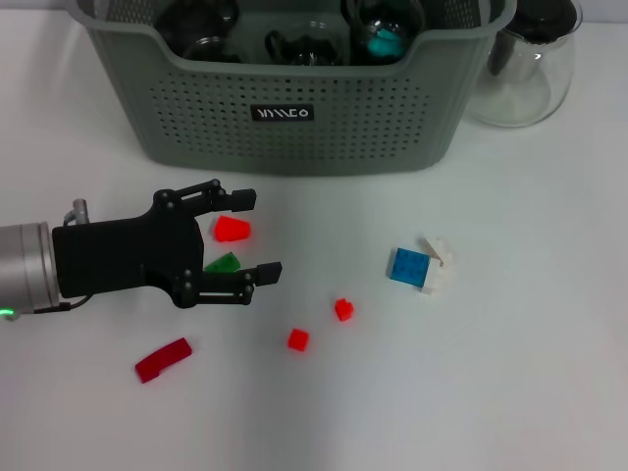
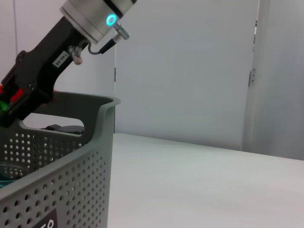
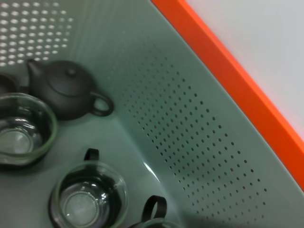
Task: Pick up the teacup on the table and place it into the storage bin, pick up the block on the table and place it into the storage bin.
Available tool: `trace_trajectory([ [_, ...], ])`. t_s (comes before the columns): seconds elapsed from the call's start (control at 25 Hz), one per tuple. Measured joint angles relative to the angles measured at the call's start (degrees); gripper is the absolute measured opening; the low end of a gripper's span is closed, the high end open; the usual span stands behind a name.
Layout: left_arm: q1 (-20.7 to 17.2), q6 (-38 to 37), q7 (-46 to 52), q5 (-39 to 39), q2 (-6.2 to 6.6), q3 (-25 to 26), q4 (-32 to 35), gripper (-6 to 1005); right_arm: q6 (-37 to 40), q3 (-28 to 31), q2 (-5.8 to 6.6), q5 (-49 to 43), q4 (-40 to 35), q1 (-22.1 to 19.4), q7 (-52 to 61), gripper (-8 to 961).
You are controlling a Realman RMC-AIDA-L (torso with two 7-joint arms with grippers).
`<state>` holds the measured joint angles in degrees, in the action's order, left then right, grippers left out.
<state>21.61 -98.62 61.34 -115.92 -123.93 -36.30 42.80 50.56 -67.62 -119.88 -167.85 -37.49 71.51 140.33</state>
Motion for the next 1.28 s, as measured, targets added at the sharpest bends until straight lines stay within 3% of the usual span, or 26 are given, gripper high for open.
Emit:
trace_trajectory([
  [0.8,0.0,0.2,0.1,0.0,0.00,0.1,0.0,887,0.0,-2.6,-0.09,0.0,-2.0,-0.8,0.0,569],
  [0.84,0.0,0.2,0.1,0.0,0.00,0.1,0.0,887,0.5,-2.5,-0.11,0.1,-3.1,-1.1,0.0,612],
  [1.0,0.0,0.0,0.1,0.0,0.05,0.1,0.0,887,6.5,-2.3,-0.18,4.4,-14.8,-4.6,-0.7,786],
  [1.28,-0.1,-0.5,0.5,0.0,0.18,0.1,0.0,888,25.1,1.6,1.10,22.6,-41.0,-13.8,-4.8,786],
])
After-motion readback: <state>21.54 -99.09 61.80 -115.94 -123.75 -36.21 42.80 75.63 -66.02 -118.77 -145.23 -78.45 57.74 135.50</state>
